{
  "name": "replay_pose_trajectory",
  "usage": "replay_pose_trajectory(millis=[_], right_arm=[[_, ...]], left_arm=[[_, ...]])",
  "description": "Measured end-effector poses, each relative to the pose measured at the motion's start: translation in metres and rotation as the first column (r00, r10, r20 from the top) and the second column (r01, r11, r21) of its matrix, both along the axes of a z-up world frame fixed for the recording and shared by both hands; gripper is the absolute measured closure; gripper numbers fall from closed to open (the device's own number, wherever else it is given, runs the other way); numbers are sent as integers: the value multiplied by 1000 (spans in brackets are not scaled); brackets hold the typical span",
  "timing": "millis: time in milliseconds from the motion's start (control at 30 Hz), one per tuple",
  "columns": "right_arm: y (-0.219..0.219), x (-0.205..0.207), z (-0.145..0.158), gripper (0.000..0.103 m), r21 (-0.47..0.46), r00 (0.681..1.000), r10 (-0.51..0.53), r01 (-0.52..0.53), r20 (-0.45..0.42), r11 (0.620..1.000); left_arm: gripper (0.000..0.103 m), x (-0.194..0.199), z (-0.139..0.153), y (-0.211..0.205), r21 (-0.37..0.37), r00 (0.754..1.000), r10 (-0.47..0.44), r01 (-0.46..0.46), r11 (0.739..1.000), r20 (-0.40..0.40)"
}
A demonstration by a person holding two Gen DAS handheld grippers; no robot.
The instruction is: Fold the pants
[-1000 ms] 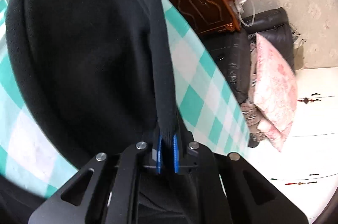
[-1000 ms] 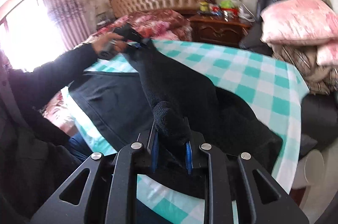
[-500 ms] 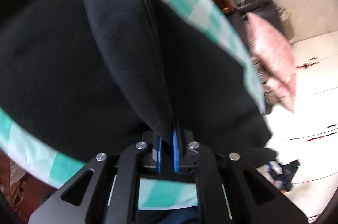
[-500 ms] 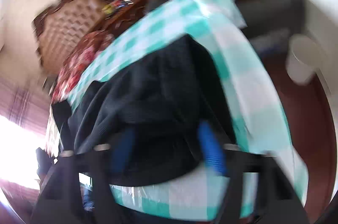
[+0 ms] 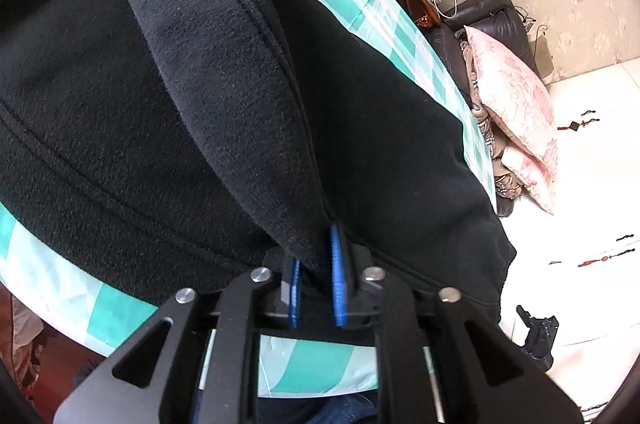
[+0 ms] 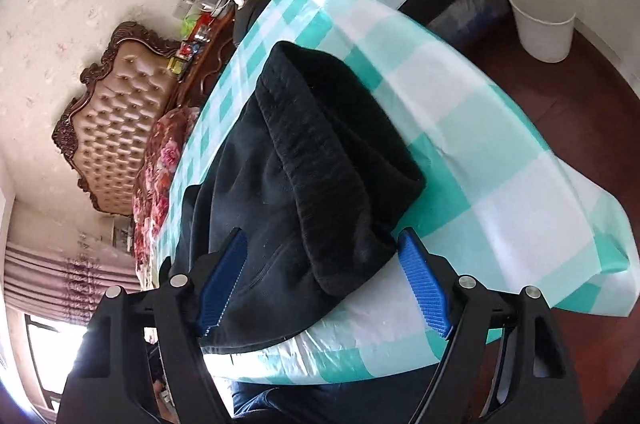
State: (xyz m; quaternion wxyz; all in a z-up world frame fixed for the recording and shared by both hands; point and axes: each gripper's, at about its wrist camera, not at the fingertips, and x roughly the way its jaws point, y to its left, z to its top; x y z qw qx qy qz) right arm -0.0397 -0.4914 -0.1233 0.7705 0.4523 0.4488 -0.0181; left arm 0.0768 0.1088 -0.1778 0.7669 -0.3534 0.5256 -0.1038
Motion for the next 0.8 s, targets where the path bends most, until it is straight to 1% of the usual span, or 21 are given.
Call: replay_pose_trajectory(millis=[67, 133, 200, 233, 267, 300, 333, 367, 467, 533, 567, 600, 633, 667, 700, 733, 767, 800], right_arm=[[0, -1, -1, 26, -32, 999, -20, 19, -46, 999], [1, -3, -5, 26, -27, 998, -21, 19, -67, 999], [3, -4, -9, 37, -22, 996, -24, 23, -84, 1000], [4, -2, -10, 54, -18, 997, -22, 21, -79, 1000], [5, -1, -11, 66, -30, 996, -25, 22, -86, 999], [6, 0, -6, 73, -68, 995, -37, 31, -92, 997], [6, 1, -1, 84, -85, 996, -35, 28, -81, 996], [7, 2, 6, 89, -107, 998, -24, 17, -65, 994], [13, 17, 36, 92, -180, 999, 35, -36, -12, 983], [17, 36, 58, 92, -232, 997, 75, -66, 33, 971], [18, 44, 68, 93, -250, 994, 89, -72, 57, 966], [21, 51, 80, 93, -271, 991, 102, -74, 90, 960], [24, 55, 96, 93, -301, 984, 116, -71, 136, 951], [26, 54, 104, 93, -321, 980, 120, -64, 159, 945], [23, 51, 108, 93, -332, 980, 112, -51, 167, 942], [17, 47, 101, 93, -337, 987, 80, -28, 142, 941], [8, 45, 87, 93, -330, 994, 47, -13, 95, 944], [1, 42, 70, 93, -313, 999, 23, -7, 48, 950]], left_arm=[[84, 1, 0, 1, -1, 1000, -2, 2, 1000, 1], [84, 4, -1, 3, -12, 1000, -1, 1, 1000, -4], [86, 5, -1, 3, -13, 1000, -2, 2, 1000, -4], [87, 6, -1, 2, -7, 1000, -7, 7, 1000, -1], [90, 7, 0, 3, -3, 1000, -8, 8, 1000, 3], [93, 7, 1, 3, 0, 1000, -9, 9, 1000, 4], [94, 8, 2, 2, -3, 1000, -9, 9, 1000, 6], [94, 8, 5, 2, 0, 1000, -14, 14, 1000, 13], [94, 15, 17, -1, 1, 999, -31, 31, 1000, 33], [95, 25, 30, -2, -9, 998, -39, 40, 999, 51], [95, 29, 41, -3, -5, 997, -40, 40, 999, 72], [95, 31, 58, -4, 7, 993, -37, 37, 999, 113], [95, 29, 72, -5, 14, 988, -32, 30, 999, 151], [95, 22, 85, -6, 29, 981, -28, 23, 999, 191], [95, 10, 93, -8, 49, 976, -27, 17, 999, 215], [95, 1, 92, -8, 47, 979, -26, 17, 999, 204], [95, -10, 83, -9, 38, 986, -27, 21, 999, 166], [95, -20, 68, -9, 29, 993, -30, 27, 999, 111]])
